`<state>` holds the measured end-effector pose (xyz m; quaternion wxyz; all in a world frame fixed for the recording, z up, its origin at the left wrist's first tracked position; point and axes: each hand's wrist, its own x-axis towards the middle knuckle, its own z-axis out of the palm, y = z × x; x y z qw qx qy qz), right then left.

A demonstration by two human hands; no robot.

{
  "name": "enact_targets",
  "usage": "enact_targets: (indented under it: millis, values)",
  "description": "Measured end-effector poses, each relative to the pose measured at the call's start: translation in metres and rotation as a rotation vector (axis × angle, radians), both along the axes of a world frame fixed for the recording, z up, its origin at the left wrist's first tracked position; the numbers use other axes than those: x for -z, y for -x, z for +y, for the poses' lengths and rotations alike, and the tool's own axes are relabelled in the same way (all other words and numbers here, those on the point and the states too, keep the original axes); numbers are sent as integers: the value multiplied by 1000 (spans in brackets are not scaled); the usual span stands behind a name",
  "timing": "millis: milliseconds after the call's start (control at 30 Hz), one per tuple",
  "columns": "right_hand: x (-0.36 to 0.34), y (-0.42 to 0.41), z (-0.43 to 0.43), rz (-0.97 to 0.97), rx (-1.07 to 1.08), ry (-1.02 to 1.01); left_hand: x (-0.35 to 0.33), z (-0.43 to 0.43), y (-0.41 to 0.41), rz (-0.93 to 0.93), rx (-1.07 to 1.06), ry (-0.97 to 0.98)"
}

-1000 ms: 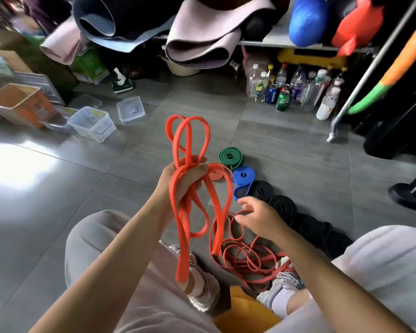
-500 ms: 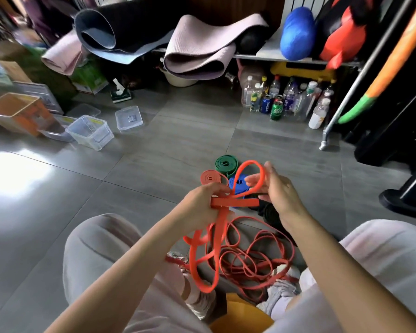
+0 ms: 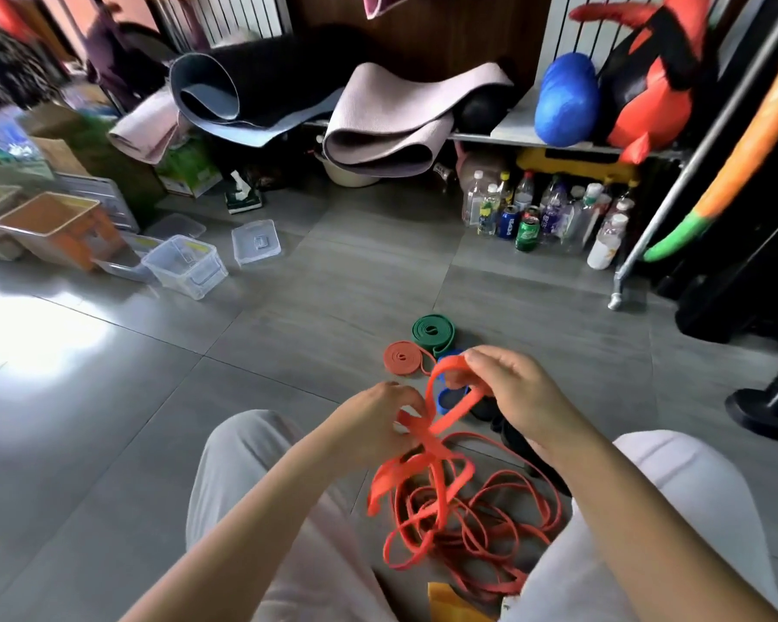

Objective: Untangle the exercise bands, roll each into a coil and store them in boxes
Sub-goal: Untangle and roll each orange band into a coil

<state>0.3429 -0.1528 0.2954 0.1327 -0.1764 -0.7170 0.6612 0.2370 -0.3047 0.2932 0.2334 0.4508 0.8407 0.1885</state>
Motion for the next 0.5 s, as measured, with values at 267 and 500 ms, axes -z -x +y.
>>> enact_targets:
  millis: [267,500]
  values:
    - [-8,-21,-4,-86,-99,-227,-11,13,-17,-136,-134,-339]
    - [-20,-41,4,110,47,-56,-39,24,-26,-590,-186,-614]
